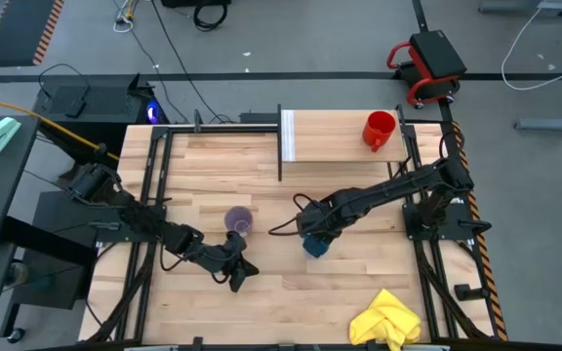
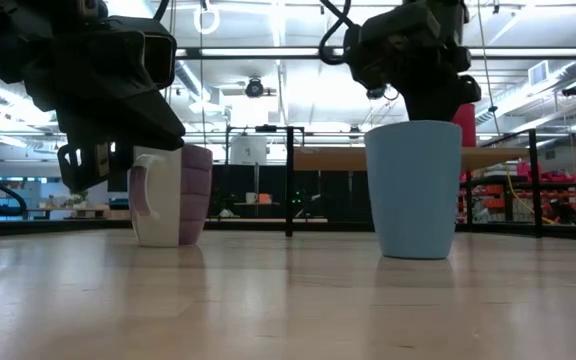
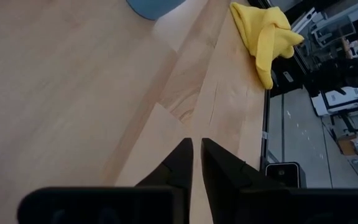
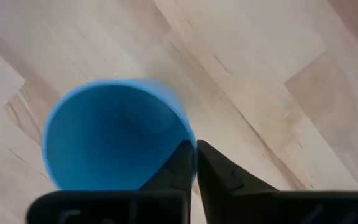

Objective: Stack small to large cups/mugs on shelf
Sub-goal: Put the blue cup on the shelf

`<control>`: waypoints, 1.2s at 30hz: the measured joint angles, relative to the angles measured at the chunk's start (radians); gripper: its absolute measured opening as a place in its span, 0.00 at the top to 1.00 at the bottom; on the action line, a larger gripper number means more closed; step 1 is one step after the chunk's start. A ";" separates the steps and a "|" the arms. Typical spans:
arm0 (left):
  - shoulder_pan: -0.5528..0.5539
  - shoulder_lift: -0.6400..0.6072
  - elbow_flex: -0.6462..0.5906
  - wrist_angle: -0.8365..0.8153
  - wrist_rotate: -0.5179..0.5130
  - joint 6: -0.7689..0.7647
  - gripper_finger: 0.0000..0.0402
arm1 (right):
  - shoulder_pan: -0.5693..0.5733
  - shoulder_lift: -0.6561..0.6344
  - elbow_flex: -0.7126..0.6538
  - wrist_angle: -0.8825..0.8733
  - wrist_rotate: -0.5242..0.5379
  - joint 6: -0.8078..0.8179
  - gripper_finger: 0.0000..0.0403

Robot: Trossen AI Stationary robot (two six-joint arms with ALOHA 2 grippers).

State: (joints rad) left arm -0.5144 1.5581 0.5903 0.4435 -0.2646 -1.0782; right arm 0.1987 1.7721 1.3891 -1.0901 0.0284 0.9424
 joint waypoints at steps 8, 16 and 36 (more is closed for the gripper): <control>0.000 0.000 0.000 0.000 0.000 0.000 0.91 | -0.025 -0.001 0.003 -0.005 0.004 -0.042 0.98; 0.000 0.000 0.000 0.000 0.000 0.003 0.91 | -0.042 -0.001 0.130 -0.193 -0.011 -0.134 0.99; 0.001 0.000 0.000 -0.005 -0.014 -0.009 0.92 | -0.384 -0.083 0.559 -0.484 0.038 -0.412 1.00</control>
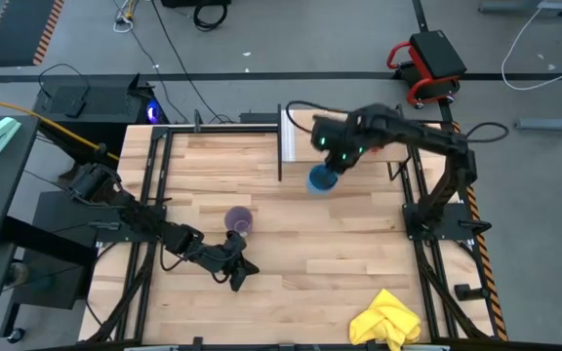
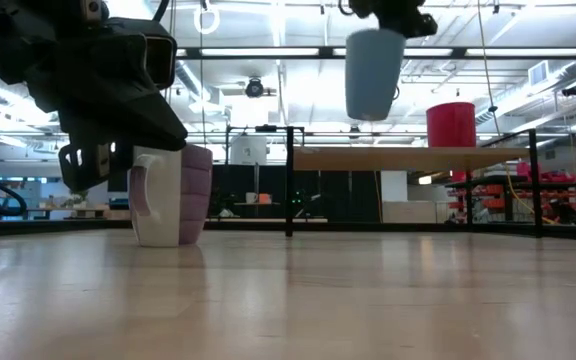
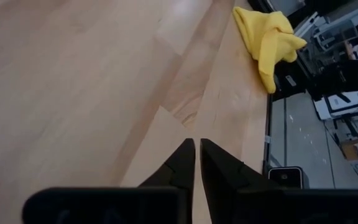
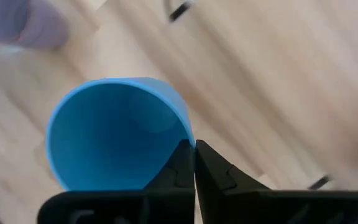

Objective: Stack small to large cups/mugs on shelf
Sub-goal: Put the blue cup on the shelf

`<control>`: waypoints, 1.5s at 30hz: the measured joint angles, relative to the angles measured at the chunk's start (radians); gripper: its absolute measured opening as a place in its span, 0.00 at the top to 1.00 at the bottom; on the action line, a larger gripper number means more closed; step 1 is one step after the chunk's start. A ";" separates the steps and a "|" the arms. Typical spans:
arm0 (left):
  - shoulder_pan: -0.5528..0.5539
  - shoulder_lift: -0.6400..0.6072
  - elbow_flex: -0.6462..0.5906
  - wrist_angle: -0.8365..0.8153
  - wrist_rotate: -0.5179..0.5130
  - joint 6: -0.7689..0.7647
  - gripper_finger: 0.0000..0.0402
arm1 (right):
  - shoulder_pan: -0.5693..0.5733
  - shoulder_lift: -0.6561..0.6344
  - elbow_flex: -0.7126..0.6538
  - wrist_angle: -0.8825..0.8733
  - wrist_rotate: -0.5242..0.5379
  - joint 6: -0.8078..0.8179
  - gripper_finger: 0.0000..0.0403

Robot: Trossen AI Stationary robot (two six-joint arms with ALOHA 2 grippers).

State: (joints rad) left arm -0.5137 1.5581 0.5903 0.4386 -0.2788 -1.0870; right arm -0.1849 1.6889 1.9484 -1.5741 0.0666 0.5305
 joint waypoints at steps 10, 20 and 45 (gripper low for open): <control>0.002 0.000 0.000 0.001 -0.009 -0.003 0.93 | -0.269 -0.006 0.000 0.003 0.000 -0.173 1.00; 0.010 0.000 0.000 -0.001 -0.054 -0.028 0.93 | -0.440 -0.006 0.000 0.003 0.016 -0.289 1.00; 0.063 0.000 0.000 0.005 -0.054 -0.028 0.94 | -0.560 0.002 -0.002 0.003 0.003 -0.434 1.00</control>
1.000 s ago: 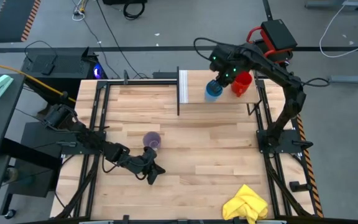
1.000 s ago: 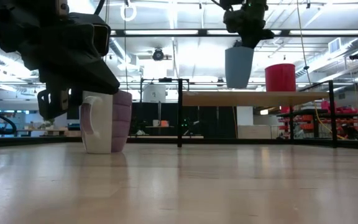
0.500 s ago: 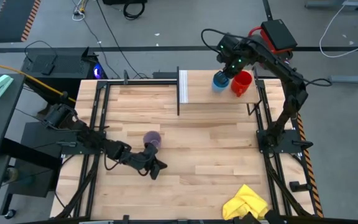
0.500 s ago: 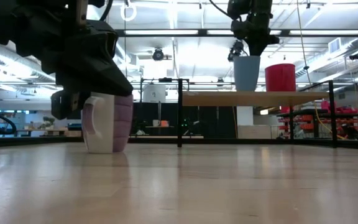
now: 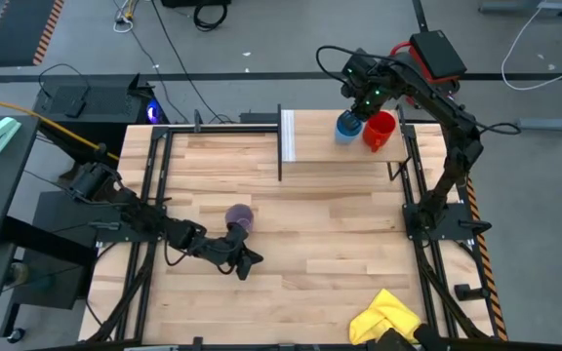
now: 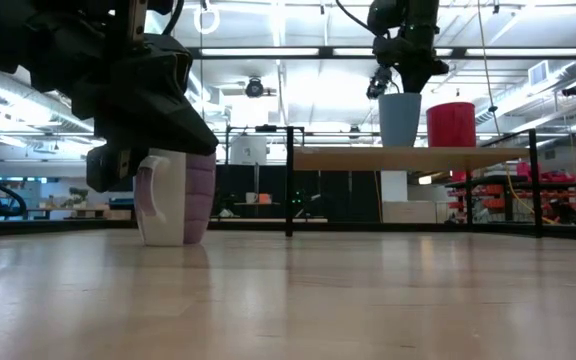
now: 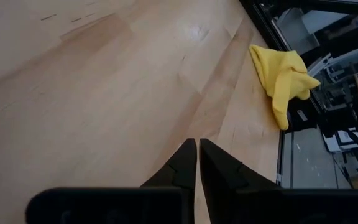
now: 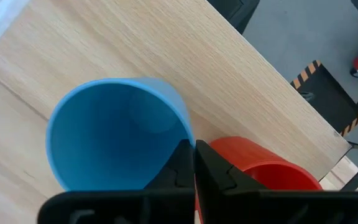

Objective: Stack small to large cups/mugs on shelf
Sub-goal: Put the blue cup on the shelf

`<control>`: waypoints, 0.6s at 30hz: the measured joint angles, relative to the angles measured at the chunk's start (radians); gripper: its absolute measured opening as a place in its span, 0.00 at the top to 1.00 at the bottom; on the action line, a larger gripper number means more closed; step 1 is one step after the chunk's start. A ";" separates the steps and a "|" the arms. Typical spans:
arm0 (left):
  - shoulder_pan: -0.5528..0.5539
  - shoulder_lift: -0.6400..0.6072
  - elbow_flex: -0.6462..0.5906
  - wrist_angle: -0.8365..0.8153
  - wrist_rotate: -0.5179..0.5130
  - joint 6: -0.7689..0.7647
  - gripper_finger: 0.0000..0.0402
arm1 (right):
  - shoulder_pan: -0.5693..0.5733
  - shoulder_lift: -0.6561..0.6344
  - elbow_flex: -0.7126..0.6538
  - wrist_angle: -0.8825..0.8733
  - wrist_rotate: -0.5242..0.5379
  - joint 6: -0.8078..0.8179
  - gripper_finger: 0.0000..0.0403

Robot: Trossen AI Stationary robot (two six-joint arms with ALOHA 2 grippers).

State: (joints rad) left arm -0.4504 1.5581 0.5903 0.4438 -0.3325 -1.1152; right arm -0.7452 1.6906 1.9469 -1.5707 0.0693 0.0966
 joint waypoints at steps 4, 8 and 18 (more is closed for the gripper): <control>0.000 0.000 0.000 0.000 0.000 0.000 0.93 | 0.001 0.010 0.000 0.001 -0.003 -0.012 1.00; 0.000 0.000 0.000 0.001 0.000 0.000 0.91 | 0.002 0.025 0.000 0.003 -0.003 -0.021 1.00; 0.000 0.000 0.000 0.001 0.000 -0.021 0.93 | 0.002 0.038 0.000 0.021 -0.007 -0.037 0.97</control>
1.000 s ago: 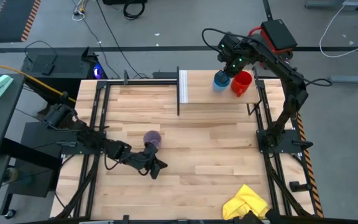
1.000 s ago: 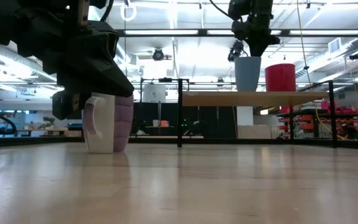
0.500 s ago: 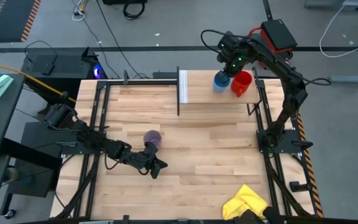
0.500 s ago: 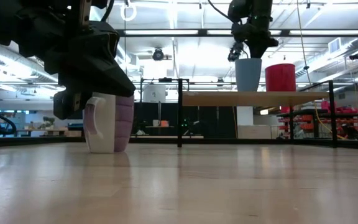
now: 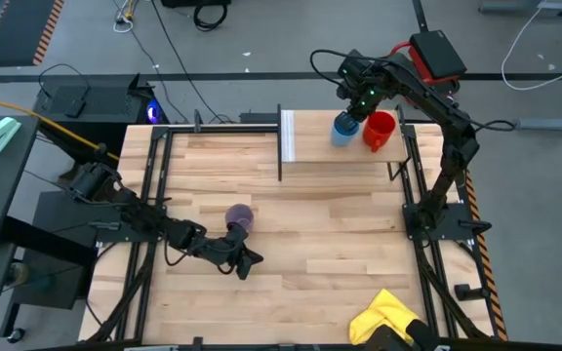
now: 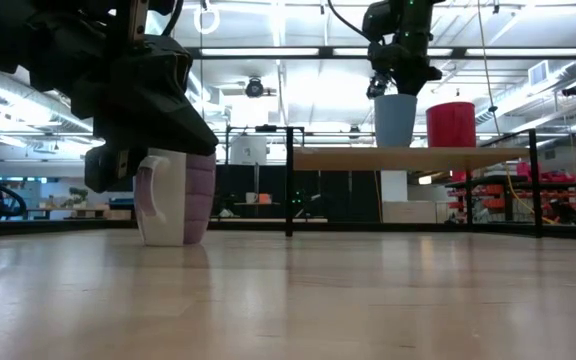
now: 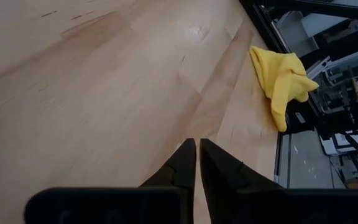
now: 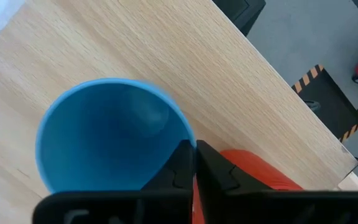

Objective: Stack small to large cups/mugs on shelf
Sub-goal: Put the blue cup on the shelf, then put the purple mug on the shelf

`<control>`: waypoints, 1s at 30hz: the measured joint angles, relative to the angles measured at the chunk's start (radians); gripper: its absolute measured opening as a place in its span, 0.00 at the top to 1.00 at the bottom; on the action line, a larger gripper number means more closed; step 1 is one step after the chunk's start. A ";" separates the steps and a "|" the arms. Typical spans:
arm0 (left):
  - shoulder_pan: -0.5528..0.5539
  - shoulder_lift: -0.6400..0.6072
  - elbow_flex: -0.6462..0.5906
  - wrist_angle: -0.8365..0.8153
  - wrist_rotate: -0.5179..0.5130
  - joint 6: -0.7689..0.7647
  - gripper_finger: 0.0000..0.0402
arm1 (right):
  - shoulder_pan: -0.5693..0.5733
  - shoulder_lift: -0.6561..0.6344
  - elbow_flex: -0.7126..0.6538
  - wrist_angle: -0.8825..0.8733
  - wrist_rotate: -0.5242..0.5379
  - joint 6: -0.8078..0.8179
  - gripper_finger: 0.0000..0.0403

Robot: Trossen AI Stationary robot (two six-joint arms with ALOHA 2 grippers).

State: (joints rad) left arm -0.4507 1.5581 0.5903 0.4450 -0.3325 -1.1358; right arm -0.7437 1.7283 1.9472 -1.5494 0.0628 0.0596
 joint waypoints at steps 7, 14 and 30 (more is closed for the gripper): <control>0.000 0.000 0.000 0.000 0.000 0.003 0.91 | 0.000 0.002 0.000 0.000 0.003 -0.004 0.90; 0.000 0.000 0.000 0.000 0.000 0.002 0.91 | 0.001 0.002 -0.001 0.004 0.003 -0.001 0.84; 0.000 0.000 0.000 0.000 0.000 -0.005 0.90 | 0.002 -0.003 0.202 -0.019 0.004 0.043 0.78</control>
State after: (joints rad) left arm -0.4507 1.5581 0.5903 0.4450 -0.3325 -1.1404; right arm -0.7413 1.7251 2.1496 -1.5688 0.0664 0.1023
